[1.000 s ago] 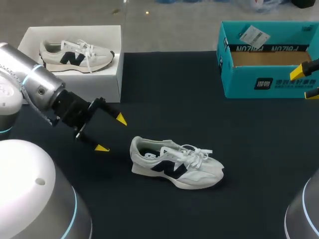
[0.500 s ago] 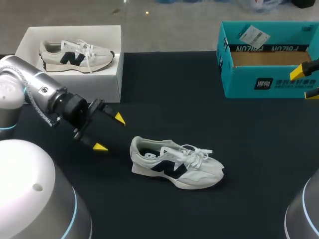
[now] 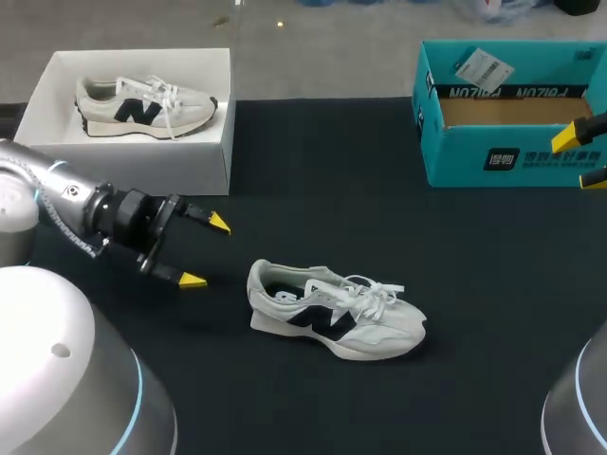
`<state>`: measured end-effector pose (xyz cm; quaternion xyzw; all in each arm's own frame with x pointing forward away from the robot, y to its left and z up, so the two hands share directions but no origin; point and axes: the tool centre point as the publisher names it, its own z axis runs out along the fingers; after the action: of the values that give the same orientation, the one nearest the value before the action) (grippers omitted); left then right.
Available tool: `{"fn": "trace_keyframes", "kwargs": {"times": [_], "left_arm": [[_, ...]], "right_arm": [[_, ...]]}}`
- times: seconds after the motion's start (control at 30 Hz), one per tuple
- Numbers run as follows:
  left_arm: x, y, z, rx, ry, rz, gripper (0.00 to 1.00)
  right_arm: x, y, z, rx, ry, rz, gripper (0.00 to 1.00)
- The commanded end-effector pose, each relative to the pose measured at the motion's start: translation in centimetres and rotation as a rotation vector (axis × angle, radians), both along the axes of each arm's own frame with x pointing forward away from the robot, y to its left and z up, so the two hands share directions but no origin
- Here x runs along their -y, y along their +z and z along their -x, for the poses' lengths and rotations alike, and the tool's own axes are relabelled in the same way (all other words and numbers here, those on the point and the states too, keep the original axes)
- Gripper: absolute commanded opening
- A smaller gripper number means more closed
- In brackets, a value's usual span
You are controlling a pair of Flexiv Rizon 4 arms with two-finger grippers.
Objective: Take the shoe out of the shoebox, open the shoe tongue, remove and reinsert the insole, then place the shoe into the shoebox
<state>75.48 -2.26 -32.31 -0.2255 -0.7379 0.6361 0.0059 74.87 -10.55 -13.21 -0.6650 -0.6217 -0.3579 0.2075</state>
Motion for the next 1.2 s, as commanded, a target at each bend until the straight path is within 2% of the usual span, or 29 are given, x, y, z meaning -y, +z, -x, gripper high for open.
{"fn": "trace_keyframes", "kwargs": {"times": [0.03,0.57,0.7,0.9,1.07,1.13,1.2], "left_arm": [[-1.7,0.3,1.1,-0.086,0.279,-0.007,1.0],[-1.7,0.3,1.1,-0.086,0.279,-0.007,1.0],[-1.9,-0.3,1.1,-0.166,0.175,0.026,1.0],[-2.2,-1.1,1.6,-0.215,0.067,0.006,1.0],[-2.4,-1.3,1.2,-0.214,0.157,-0.007,1.0],[-2.3,-1.2,1.0,-0.174,0.26,-0.033,1.0],[-2.2,-1.1,0.8,-0.171,0.332,-0.009,1.0]], "right_arm": [[0.0,0.0,0.0,-0.002,-0.001,0.002,1.0],[0.0,0.0,0.0,-0.002,-0.001,0.002,1.0],[0.0,0.0,0.0,-0.002,-0.001,0.002,1.0],[0.0,0.0,0.0,-0.002,-0.001,0.002,1.0],[0.0,0.0,0.0,-0.002,-0.001,0.002,1.0],[0.0,0.0,0.0,-0.002,-0.001,0.002,1.0],[0.0,0.0,0.0,-0.002,-0.001,0.002,1.0]]}}
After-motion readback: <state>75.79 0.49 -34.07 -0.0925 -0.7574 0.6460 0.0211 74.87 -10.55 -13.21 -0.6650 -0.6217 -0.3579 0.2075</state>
